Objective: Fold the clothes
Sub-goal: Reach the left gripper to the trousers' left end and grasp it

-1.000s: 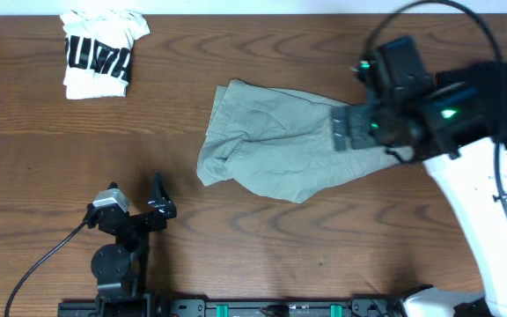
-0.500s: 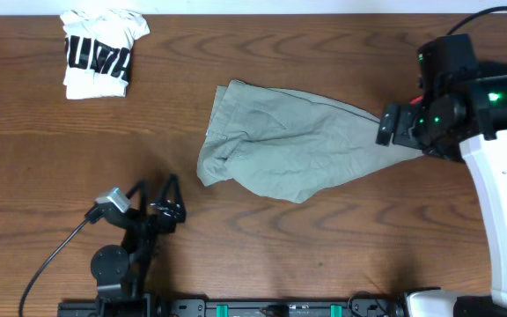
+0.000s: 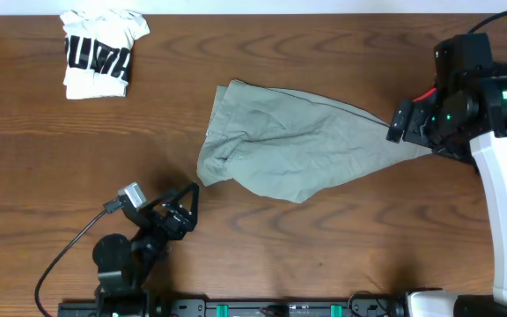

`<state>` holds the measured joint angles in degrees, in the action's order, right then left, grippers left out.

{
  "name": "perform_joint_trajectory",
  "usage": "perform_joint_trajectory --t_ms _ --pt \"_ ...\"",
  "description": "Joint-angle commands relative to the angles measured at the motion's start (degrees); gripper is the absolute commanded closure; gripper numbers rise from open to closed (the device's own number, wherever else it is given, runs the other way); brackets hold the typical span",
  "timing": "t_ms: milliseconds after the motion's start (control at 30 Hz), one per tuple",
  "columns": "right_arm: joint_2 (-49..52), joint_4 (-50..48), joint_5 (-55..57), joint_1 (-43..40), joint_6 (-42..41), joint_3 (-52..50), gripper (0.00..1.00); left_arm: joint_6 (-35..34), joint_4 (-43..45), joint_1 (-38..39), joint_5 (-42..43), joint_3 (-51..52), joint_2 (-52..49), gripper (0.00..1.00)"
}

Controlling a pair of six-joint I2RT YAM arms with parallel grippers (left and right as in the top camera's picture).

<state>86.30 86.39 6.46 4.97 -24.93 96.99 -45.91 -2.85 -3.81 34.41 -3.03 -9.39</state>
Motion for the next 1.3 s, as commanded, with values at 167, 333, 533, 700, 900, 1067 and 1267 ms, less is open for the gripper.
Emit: perform_joint_trajectory --t_ms 167,333,533,700,900,1067,1267 --pt "0.22 -0.13 0.66 -0.83 -0.74 -0.42 0.01 9.29 -17.55 4.61 -6.58 -19.58 -13.09 0.02" --pt "0.22 -0.61 0.68 -0.83 -0.74 -0.42 0.01 9.64 -26.23 11.56 -8.59 -31.06 -27.23 0.02" --pt "0.24 -0.52 0.68 -0.83 -0.72 -0.42 0.01 -1.79 -23.78 21.49 -15.96 -35.12 -41.62 0.02" --pt "0.22 0.66 1.03 -0.83 -0.72 -0.42 0.01 -9.92 -15.63 22.91 -15.65 -35.12 -48.13 0.02" --pt "0.22 0.85 1.07 -0.83 -0.74 -0.42 0.01 -23.82 -13.75 22.86 -24.04 -35.12 -54.75 0.02" --pt "0.24 0.61 1.07 -0.83 -0.74 -0.42 0.01 -27.28 -12.11 22.88 -22.73 -35.15 -63.58 0.02" --pt "0.24 0.81 1.07 -0.83 -0.74 -0.42 0.01 -27.26 -4.94 22.86 -22.05 -35.15 -67.14 0.02"
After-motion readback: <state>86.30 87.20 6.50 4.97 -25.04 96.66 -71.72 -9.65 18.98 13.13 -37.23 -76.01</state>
